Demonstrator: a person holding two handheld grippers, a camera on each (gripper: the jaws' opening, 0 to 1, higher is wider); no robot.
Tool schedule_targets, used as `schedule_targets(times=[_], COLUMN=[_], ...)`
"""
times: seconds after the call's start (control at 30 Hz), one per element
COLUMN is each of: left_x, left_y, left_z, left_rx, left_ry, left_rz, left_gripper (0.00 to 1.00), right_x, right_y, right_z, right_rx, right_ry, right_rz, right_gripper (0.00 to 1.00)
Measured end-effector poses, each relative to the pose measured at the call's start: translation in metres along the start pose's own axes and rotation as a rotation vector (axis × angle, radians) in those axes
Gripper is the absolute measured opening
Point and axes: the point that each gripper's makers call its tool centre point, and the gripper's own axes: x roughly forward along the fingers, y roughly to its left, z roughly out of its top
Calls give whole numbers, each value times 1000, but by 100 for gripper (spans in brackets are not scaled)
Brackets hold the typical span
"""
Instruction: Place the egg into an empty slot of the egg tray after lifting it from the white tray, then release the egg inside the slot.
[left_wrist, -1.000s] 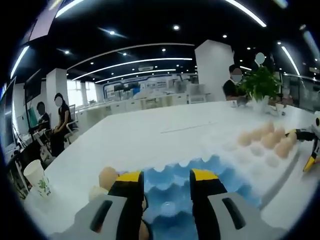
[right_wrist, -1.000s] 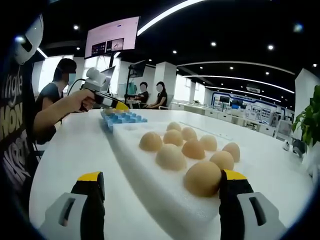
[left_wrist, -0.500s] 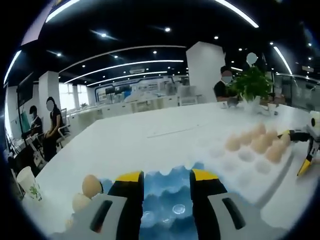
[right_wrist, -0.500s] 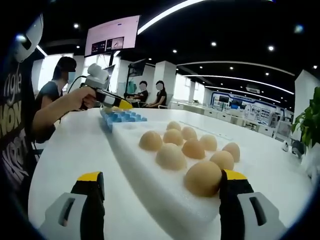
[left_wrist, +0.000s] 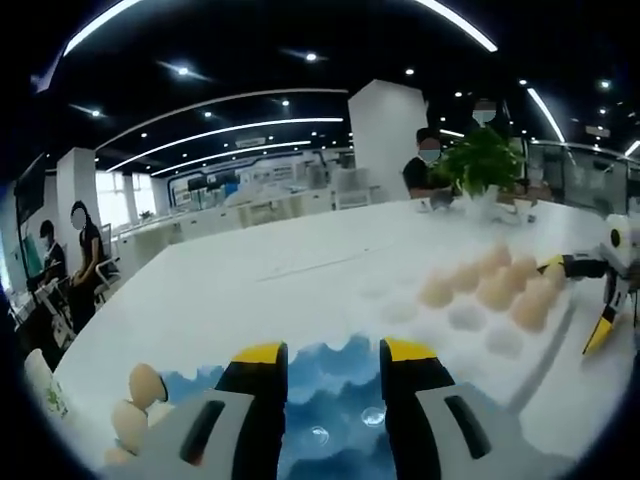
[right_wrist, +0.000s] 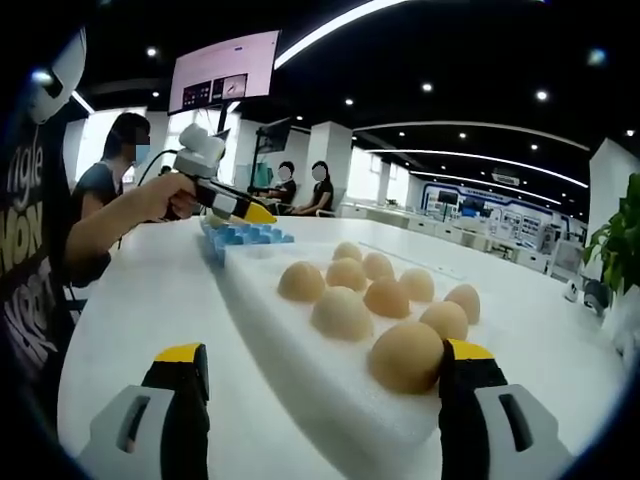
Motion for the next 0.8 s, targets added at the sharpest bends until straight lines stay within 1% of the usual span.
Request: schedule_targets(times=[0.2,0.4,0.6,0.8], left_x=[9,14,20,27], left_y=[-14,-27,-35,-49], left_z=[2,6,9,16], left_rx=[14,25,47,57], left_ry=[10,9,10,3], left_rz=[-43,-71,-92,-122], left_gripper=[38,38,38,37], right_x=[0,-1,-2,-3], right_y=[1,1,1,1], right_z=[0,0,0,0], right_rx=[0,4,8,9], right_ry=[3,0,-6,-11], right_rz=[0,4,8,9], right_gripper=[100,100,100,100])
